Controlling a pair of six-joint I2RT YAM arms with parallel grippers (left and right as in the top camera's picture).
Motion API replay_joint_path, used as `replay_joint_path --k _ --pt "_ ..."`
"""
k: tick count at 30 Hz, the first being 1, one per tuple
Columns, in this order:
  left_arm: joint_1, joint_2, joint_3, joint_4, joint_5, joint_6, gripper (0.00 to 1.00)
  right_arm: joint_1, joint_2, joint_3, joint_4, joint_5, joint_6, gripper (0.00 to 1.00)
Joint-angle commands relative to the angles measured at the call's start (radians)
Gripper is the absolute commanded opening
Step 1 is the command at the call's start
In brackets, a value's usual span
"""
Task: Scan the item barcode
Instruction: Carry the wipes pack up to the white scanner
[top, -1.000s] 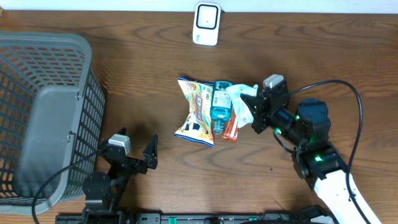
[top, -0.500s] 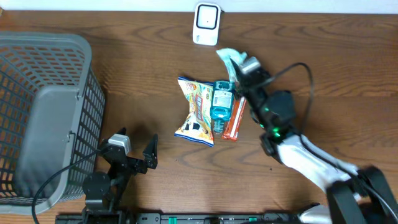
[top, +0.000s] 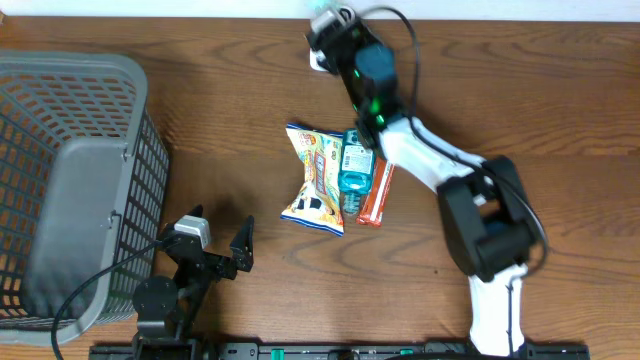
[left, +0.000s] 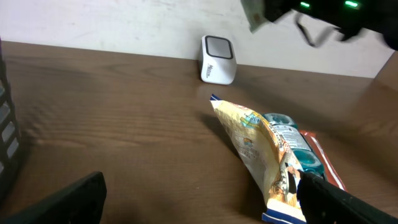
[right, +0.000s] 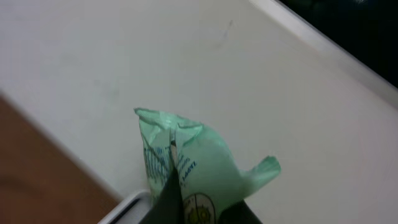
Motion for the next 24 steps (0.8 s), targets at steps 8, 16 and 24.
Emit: replay_joint_path --k 8,16,24 --pt "0.003 -0.003 -0.018 -0.023 0.002 -0.005 0.98 0.005 0.416 0.582 -0.127 0.106 -0.294 0.01" --pt "0.003 -0.003 -0.018 -0.023 0.002 -0.005 0.98 0.016 0.503 0.661 -0.149 0.113 -0.466 0.01" --pt "0.003 -0.003 -0.018 -0.023 0.002 -0.005 0.98 0.029 0.503 0.661 -0.159 0.139 -0.490 0.01"
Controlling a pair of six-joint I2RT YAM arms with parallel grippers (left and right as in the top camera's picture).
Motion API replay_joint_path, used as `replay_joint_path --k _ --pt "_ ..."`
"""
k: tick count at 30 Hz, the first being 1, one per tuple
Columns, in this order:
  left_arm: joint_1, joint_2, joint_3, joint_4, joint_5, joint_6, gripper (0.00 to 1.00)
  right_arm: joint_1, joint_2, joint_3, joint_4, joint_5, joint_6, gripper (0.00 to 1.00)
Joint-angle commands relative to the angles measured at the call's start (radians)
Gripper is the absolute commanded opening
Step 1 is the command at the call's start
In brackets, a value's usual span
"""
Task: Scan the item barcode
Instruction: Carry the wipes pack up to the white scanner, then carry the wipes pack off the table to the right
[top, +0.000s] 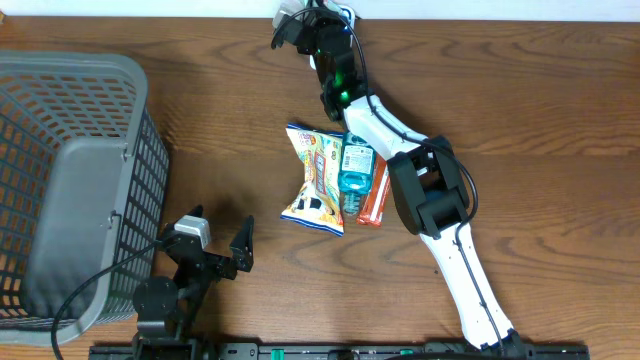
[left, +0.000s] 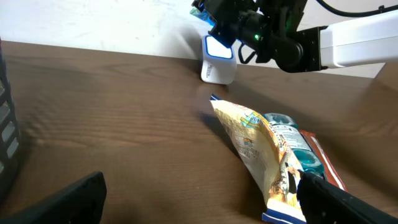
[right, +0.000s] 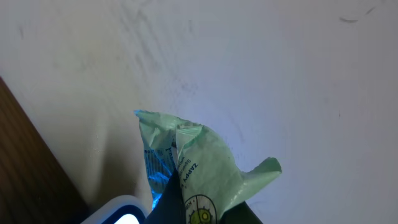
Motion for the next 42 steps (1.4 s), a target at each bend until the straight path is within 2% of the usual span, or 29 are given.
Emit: replay_joint_path --k 1,7,10,12,17,21,25,29,34,38,42 --pt "0.003 -0.003 -0.018 -0.023 0.003 -0.006 0.98 0.018 0.001 0.034 -0.010 0.055 -0.030 0.01" --pt "0.003 -0.003 -0.018 -0.023 0.002 -0.006 0.98 0.010 -0.050 0.033 -0.030 0.196 -0.018 0.01" --pt "0.003 -0.003 -0.018 -0.023 0.002 -0.006 0.98 -0.011 -0.135 0.033 -0.115 0.253 -0.014 0.01" --pt "0.003 -0.003 -0.018 -0.023 0.002 -0.006 0.98 -0.037 -0.207 0.032 -0.235 0.300 0.003 0.01" --pt "0.003 -0.003 -0.018 -0.023 0.002 -0.006 0.98 -0.163 -0.365 0.033 -0.664 0.427 0.132 0.01" --pt "0.003 -0.003 -0.018 -0.023 0.002 -0.006 0.98 -0.306 -0.398 0.032 -0.977 0.452 0.218 0.01" --pt "0.003 -0.003 -0.018 -0.023 0.002 -0.006 0.98 -0.470 -0.391 -0.009 -1.174 0.422 0.351 0.01" --pt "0.003 -0.003 -0.018 -0.023 0.002 -0.006 0.98 -0.640 -0.390 -0.121 -1.193 0.419 0.409 0.01" --pt "0.003 -0.003 -0.018 -0.023 0.002 -0.006 0.98 -0.852 -0.390 -0.305 -1.118 0.423 0.477 0.01" --pt "0.003 -0.003 -0.018 -0.023 0.002 -0.006 0.98 -0.967 -0.390 -0.409 -1.045 0.448 0.519 0.01" --pt "0.003 -0.003 -0.018 -0.023 0.002 -0.006 0.98 -1.034 -0.390 -0.434 -1.002 0.478 0.580 0.01"
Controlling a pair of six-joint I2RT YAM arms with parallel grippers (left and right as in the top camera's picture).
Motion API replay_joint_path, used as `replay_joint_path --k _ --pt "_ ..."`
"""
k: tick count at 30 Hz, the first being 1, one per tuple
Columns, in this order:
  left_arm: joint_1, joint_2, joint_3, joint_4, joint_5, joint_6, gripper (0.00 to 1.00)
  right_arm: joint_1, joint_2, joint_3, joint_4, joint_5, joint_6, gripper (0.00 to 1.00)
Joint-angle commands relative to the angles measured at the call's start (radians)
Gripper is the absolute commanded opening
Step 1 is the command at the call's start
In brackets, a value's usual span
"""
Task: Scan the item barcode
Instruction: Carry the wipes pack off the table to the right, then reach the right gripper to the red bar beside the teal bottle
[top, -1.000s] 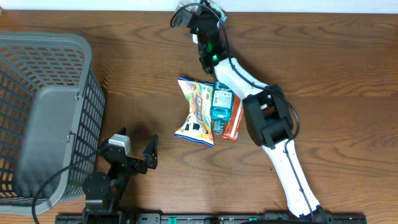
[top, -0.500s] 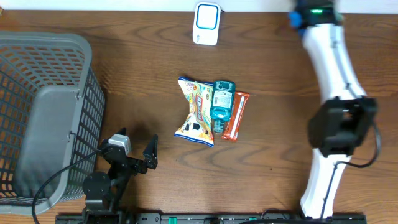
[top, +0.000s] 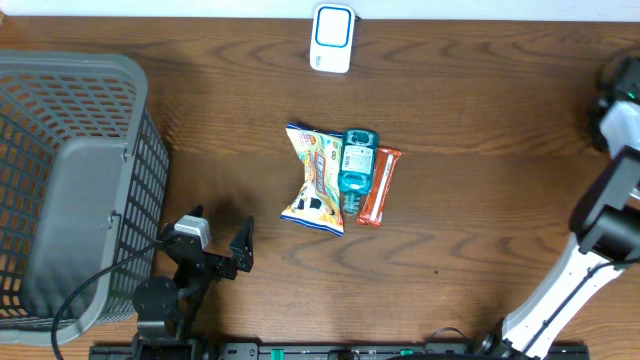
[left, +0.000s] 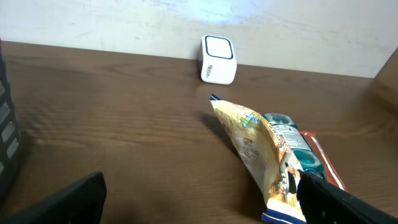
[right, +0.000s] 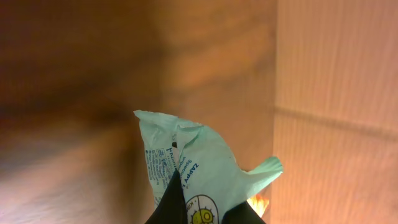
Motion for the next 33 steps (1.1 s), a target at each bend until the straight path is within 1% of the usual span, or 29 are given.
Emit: replay_joint_path --k 1,2,3,4,6,7,8,12,15,16,19,21,25,28,31,32,33 --pt "0.003 -0.003 -0.018 -0.023 0.002 -0.006 0.98 -0.048 -0.008 -0.010 0.037 0.080 0.124 0.02" --pt "0.003 -0.003 -0.018 -0.023 0.002 -0.006 0.98 -0.059 -0.009 -0.010 0.051 0.113 0.151 0.05" --pt "0.003 -0.003 -0.018 -0.023 0.002 -0.006 0.98 -0.069 -0.009 -0.010 0.067 0.155 0.173 0.10" --pt "0.003 -0.003 -0.018 -0.023 0.002 -0.006 0.98 -0.076 -0.009 -0.010 0.079 0.187 0.180 0.20" --pt "0.003 -0.003 -0.018 -0.023 0.002 -0.006 0.98 -0.079 -0.009 -0.010 0.092 0.212 0.196 0.45" --pt "0.003 -0.003 -0.018 -0.023 0.002 -0.006 0.98 -0.078 -0.012 -0.010 0.092 0.212 0.208 0.60" --pt "0.003 -0.003 -0.018 -0.023 0.002 -0.006 0.98 -0.074 -0.015 -0.010 0.092 0.209 0.223 0.68" --pt "0.003 -0.003 -0.018 -0.023 0.003 -0.006 0.98 -0.031 -0.050 -0.010 0.091 0.199 0.274 0.85" --pt "0.003 -0.003 -0.018 -0.023 0.002 -0.006 0.98 0.023 -0.097 -0.010 0.085 0.109 0.299 0.97" --pt "0.003 -0.003 -0.018 -0.023 0.002 -0.006 0.98 0.048 -0.119 -0.010 0.074 0.058 0.312 0.99" --pt "0.003 -0.003 -0.018 -0.023 0.002 -0.006 0.98 0.123 -0.180 -0.010 0.028 -0.117 0.372 0.99" --pt "0.003 -0.003 -0.018 -0.023 0.002 -0.006 0.98 0.188 -0.226 -0.010 -0.024 -0.296 0.436 0.99" --pt "0.003 -0.003 -0.018 -0.023 0.002 -0.006 0.98 0.316 -0.274 -0.010 -0.135 -0.585 0.533 0.99" --pt "0.003 -0.003 -0.018 -0.023 0.002 -0.006 0.98 0.412 -0.277 -0.010 -0.226 -0.689 0.657 0.99" --pt "0.003 -0.003 -0.018 -0.023 0.002 -0.006 0.98 0.518 -0.271 -0.011 -0.304 -0.746 0.825 0.99" --pt "0.003 -0.003 -0.018 -0.023 0.002 -0.006 0.98 0.563 -0.270 -0.011 -0.363 -0.795 0.834 0.99" --pt "0.003 -0.003 -0.018 -0.023 0.002 -0.006 0.98 0.590 -0.270 -0.011 -0.396 -0.811 0.805 0.99"
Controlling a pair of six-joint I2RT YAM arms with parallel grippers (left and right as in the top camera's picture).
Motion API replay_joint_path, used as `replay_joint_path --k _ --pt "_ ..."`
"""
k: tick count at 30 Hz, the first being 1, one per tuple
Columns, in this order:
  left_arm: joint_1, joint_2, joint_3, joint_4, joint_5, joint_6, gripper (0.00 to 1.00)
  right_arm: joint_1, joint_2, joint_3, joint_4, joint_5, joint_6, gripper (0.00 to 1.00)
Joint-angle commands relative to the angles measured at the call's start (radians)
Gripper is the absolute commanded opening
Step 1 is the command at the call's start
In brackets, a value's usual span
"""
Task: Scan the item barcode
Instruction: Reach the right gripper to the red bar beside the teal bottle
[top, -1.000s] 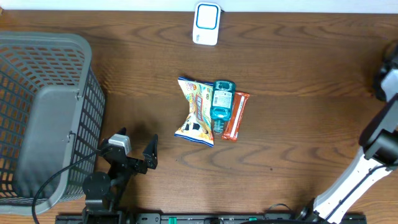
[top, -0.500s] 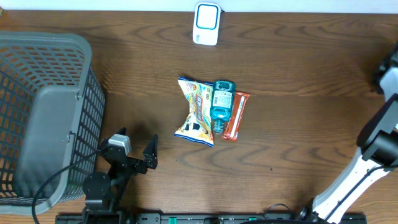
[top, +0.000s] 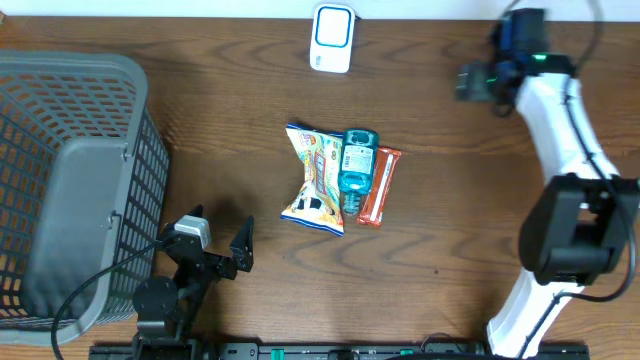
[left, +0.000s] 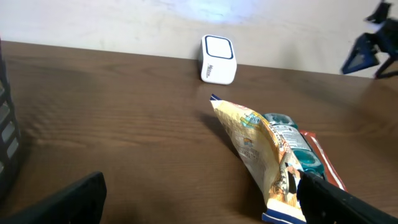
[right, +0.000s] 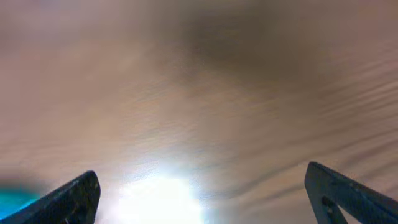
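Note:
The white barcode scanner (top: 332, 38) stands at the table's far edge, also in the left wrist view (left: 217, 60). My right gripper (top: 470, 82) hovers over bare wood right of the scanner; its wrist view shows the gripper (right: 205, 202) open and empty over blurred wood. The green packet is out of view. A yellow snack bag (top: 312, 180), a teal pack (top: 357, 160) and an orange-red pack (top: 375, 187) lie together mid-table. My left gripper (top: 218, 258) rests open near the front edge, left of the snack bag (left: 255, 140).
A tall grey mesh basket (top: 70, 180) fills the left side of the table, close beside my left arm. The wall runs just behind the scanner. The right arm's white links (top: 565, 130) reach along the right side.
My right gripper was shut on the green packet at the far right edge of the overhead view. Now it is open and empty, back over the table right of the scanner; the packet is gone.
My right gripper held the green packet just above the scanner, then closer with the scanner lit blue. Then it held the packet far right, off the table's edge. Now it is open without it. The left arm and the three middle items stayed put.

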Motion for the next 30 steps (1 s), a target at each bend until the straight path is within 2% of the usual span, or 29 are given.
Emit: replay_joint_path --k 1,2,5,8,13,15,19,24,30 --pt "0.003 -0.003 -0.018 -0.023 0.002 -0.005 0.98 0.119 0.004 0.000 -0.122 -0.172 0.070 0.99" --pt "0.003 -0.003 -0.018 -0.023 0.003 -0.005 0.98 0.158 0.004 0.000 -0.175 -0.165 0.013 0.99" --pt "0.003 -0.003 -0.018 -0.023 0.002 -0.005 0.98 0.229 0.004 0.000 -0.288 -0.152 0.046 0.99" --pt "0.003 -0.003 -0.018 -0.023 0.002 -0.005 0.98 0.294 0.004 0.000 -0.402 -0.105 0.149 0.99" --pt "0.003 -0.003 -0.018 -0.023 0.002 -0.005 0.98 0.413 0.004 -0.001 -0.512 0.052 0.307 0.90" --pt "0.003 -0.003 -0.018 -0.023 0.002 -0.005 0.98 0.459 0.004 -0.011 -0.512 0.117 0.341 0.84" --pt "0.003 -0.003 -0.018 -0.023 0.002 -0.005 0.98 0.536 0.005 -0.064 -0.481 0.225 0.407 0.81" --pt "0.003 -0.003 -0.018 -0.023 0.002 -0.005 0.98 0.593 0.005 -0.183 -0.362 0.245 0.429 0.75" --pt "0.003 -0.003 -0.018 -0.023 0.002 -0.005 0.98 0.623 0.007 -0.239 -0.259 0.277 0.472 0.62"
